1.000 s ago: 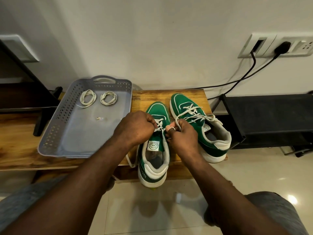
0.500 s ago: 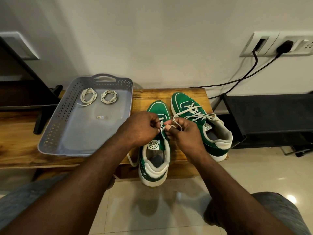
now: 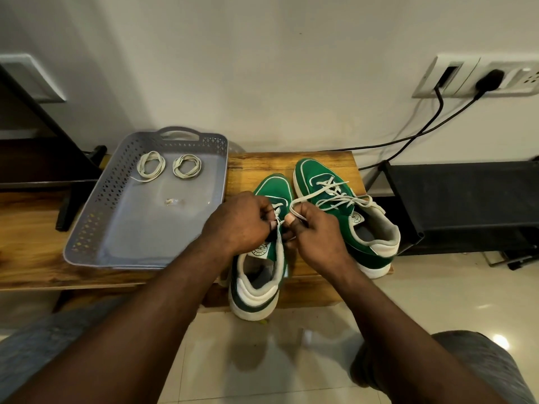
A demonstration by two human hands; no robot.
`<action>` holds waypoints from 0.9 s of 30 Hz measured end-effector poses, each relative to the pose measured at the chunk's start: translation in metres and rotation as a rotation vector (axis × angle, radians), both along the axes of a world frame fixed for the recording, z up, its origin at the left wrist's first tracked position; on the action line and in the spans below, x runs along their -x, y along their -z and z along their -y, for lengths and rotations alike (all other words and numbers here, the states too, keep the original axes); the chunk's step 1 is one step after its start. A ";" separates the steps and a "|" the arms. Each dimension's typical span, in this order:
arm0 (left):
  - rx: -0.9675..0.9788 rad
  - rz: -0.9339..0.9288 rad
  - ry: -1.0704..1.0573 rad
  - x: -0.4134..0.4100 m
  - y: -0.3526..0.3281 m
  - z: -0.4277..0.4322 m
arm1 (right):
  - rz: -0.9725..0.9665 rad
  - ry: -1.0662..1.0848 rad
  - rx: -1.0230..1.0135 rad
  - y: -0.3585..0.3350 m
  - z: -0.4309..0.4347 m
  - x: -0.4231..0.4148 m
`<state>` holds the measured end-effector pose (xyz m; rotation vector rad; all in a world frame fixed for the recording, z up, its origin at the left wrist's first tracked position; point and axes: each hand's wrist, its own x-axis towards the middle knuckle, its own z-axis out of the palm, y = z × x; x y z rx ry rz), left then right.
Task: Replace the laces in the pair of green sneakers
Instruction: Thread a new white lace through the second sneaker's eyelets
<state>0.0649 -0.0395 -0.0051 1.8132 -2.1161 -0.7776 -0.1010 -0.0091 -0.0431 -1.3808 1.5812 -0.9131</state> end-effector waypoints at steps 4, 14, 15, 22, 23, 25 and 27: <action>-0.032 0.008 0.016 -0.001 0.005 0.004 | 0.059 0.014 -0.044 0.000 -0.001 -0.003; -0.083 0.079 -0.034 0.007 0.012 0.005 | 0.018 0.041 -0.036 0.002 0.001 -0.007; -0.082 0.085 -0.045 0.007 0.012 0.005 | 0.029 0.042 -0.047 0.001 0.001 -0.008; -0.079 0.027 -0.143 0.004 0.012 0.005 | 0.344 0.083 -0.261 0.001 0.001 -0.002; -0.078 0.025 -0.142 0.005 0.011 0.005 | 0.392 0.092 -0.283 0.002 0.001 -0.001; -0.077 0.018 -0.136 0.006 0.012 0.004 | 0.424 0.107 -0.293 0.002 0.001 0.000; -0.092 0.017 -0.128 0.007 0.011 0.005 | 0.373 0.105 -0.256 0.003 0.002 0.001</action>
